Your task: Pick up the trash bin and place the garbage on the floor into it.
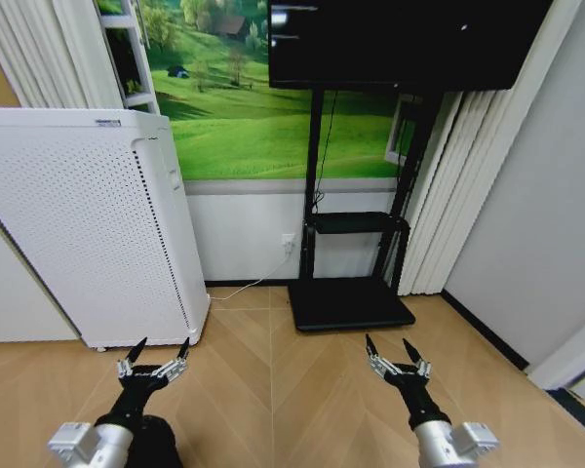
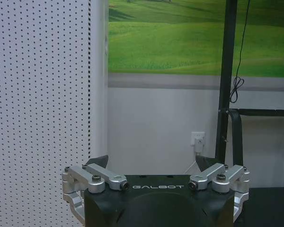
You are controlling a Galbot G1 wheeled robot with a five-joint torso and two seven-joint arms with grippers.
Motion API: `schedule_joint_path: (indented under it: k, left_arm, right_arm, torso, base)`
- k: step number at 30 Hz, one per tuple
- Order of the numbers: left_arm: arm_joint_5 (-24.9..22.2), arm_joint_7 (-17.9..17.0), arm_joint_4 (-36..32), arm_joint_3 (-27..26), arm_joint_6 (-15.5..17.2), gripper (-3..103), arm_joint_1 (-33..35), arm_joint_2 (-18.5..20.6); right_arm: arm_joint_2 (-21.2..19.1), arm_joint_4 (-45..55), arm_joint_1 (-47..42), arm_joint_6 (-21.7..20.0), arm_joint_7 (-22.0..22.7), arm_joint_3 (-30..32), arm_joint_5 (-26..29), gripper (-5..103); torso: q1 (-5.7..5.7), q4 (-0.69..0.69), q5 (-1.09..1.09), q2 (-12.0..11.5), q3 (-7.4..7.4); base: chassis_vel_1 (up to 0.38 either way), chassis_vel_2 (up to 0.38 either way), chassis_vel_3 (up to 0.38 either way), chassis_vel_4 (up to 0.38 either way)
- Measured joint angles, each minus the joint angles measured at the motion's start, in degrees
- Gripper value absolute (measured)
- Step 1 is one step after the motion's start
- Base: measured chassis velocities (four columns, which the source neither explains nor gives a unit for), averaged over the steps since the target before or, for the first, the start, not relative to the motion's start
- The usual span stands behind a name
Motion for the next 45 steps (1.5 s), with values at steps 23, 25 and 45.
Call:
schedule_joint_path:
  k: [23, 25, 45]
  left_arm:
    - [-0.1, 0.1, 0.1, -0.4, 0.1, 100, 0.1, -0.2]
    - [-0.2, 0.1, 0.1, -0.4, 0.1, 100, 0.1, -0.2]
    - [-0.2, 0.1, 0.2, -0.4, 0.0, 100, 0.1, -0.2]
  right_arm:
    - [0.1, -0.1, 0.1, -0.1, -0.1, 0.1, 0.0, 100]
    - [0.1, -0.1, 0.1, -0.1, -0.1, 0.1, 0.0, 100]
    - [0.1, -0.2, 0.1, 0.0, -0.1, 0.1, 0.0, 100]
  torso:
    - [0.24, 0.00, 0.00, 1.1, 0.85]
    - [0.43, 0.00, 0.00, 1.9, 1.40]
    - [1.73, 0.00, 0.00, 6.5, 4.75]
  base:
    - [0.000, 0.000, 0.000, 0.000]
    - [0.000, 0.000, 0.000, 0.000]
    - [0.000, 0.000, 0.000, 0.000]
